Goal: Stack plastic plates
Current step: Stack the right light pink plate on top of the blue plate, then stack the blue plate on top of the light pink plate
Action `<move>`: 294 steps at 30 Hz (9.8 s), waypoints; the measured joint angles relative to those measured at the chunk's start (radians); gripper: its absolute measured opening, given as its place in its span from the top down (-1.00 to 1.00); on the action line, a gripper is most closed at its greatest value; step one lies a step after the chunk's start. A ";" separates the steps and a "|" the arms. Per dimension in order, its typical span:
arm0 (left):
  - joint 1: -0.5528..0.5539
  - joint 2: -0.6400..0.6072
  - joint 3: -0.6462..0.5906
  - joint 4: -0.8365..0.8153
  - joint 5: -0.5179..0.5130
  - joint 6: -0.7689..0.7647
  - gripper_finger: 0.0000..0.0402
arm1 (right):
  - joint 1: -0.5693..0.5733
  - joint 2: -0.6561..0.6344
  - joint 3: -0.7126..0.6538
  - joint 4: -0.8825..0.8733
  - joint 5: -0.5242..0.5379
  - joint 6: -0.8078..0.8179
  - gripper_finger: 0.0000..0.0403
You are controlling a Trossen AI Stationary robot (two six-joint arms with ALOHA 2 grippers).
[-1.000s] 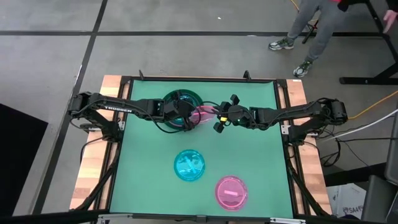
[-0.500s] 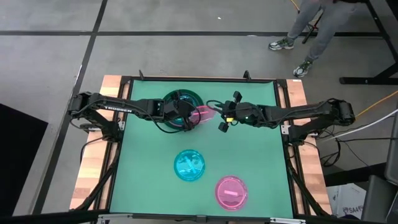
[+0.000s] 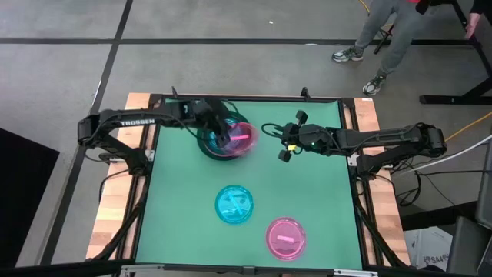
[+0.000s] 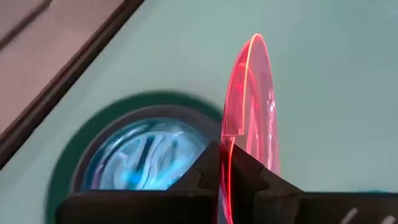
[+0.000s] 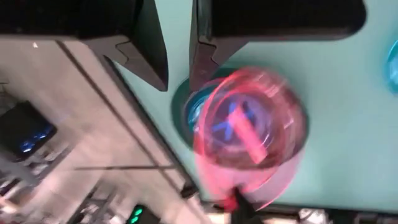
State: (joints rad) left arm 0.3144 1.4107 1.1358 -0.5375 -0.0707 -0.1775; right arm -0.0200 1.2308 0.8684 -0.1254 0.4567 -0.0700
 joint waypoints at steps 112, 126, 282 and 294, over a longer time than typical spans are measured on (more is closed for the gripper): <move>0.290 0.166 -0.144 -0.080 -0.146 -0.030 0.51 | 0.000 0.143 0.000 -0.103 -0.136 -0.014 0.72; 0.191 0.166 -0.217 0.023 -0.095 -0.081 0.51 | 0.000 0.143 0.000 -0.102 -0.136 -0.014 0.72; -0.571 0.177 -0.314 0.262 -0.036 -0.796 1.00 | 0.288 0.142 0.000 -0.110 -0.106 -0.070 0.72; -0.353 0.040 -0.314 0.262 -0.008 -0.636 1.00 | 0.288 0.142 0.000 -0.109 -0.108 -0.070 0.72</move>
State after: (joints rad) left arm -0.0387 1.4506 0.8222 -0.2758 -0.0784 -0.8132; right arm 0.2680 1.3727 0.8680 -0.2348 0.3485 -0.1398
